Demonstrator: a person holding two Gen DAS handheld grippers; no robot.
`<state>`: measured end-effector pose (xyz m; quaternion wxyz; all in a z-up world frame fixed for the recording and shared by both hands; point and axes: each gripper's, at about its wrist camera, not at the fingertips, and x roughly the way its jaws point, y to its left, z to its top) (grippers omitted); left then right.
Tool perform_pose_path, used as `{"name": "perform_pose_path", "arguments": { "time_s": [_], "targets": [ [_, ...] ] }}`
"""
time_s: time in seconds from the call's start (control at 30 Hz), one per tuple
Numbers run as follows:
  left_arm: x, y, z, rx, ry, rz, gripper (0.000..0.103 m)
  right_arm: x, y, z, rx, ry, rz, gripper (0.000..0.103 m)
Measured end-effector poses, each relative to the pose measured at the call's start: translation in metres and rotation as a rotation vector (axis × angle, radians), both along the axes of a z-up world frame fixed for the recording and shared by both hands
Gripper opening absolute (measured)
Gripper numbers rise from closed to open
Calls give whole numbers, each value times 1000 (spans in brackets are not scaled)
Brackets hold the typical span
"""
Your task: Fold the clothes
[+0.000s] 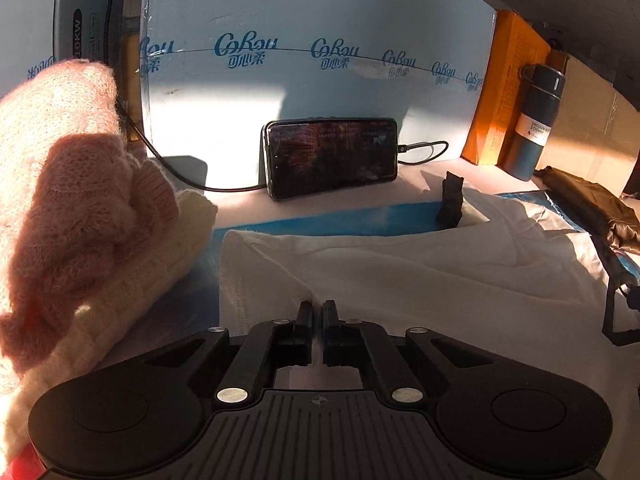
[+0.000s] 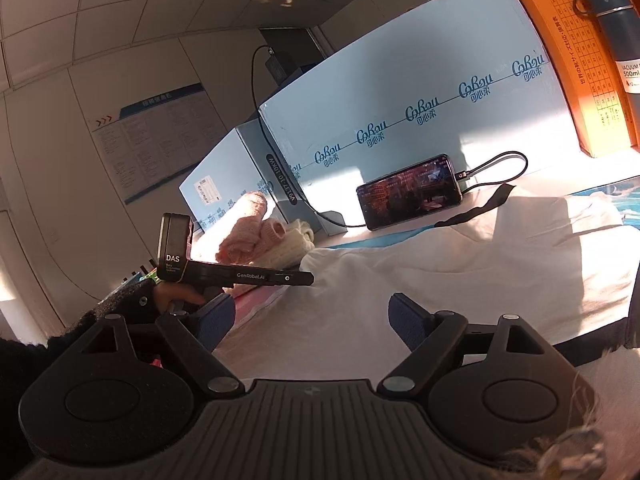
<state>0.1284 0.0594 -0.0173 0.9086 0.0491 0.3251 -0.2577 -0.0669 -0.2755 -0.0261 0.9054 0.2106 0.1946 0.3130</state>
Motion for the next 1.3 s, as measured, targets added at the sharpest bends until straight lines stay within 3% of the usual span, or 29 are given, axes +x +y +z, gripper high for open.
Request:
{"name": "perform_pose_path", "arguments": {
  "time_s": [0.13,0.4,0.43,0.57,0.67,0.8,0.93,1.0,1.07,1.23,1.3],
  "targets": [
    [11,0,3,27,-29,20,3,0,-1,-4,19,28,15,83],
    [15,-5,0,206,-134,89,12,0,-3,-7,36,44,15,83],
    [13,-2,3,195,-136,86,14,0,-3,-7,36,45,15,83],
    [-1,6,15,152,-153,83,41,0,-3,-7,39,44,10,83],
    [-22,13,23,113,-155,83,45,0,-3,-7,38,45,8,84],
    [-69,28,29,44,-160,70,74,1,-3,-7,37,47,8,84],
    [-115,30,28,36,-146,75,74,2,-1,-8,23,54,10,84],
    [-136,26,26,49,-162,58,82,1,0,-7,14,53,4,84],
    [-154,23,25,65,-178,47,83,-1,-1,-6,9,41,-10,84],
    [-199,17,33,52,-256,15,84,-23,-1,9,-55,-37,-84,87],
    [-217,11,36,57,-292,-33,90,-39,0,14,-90,-68,-98,90]
  ]
}}
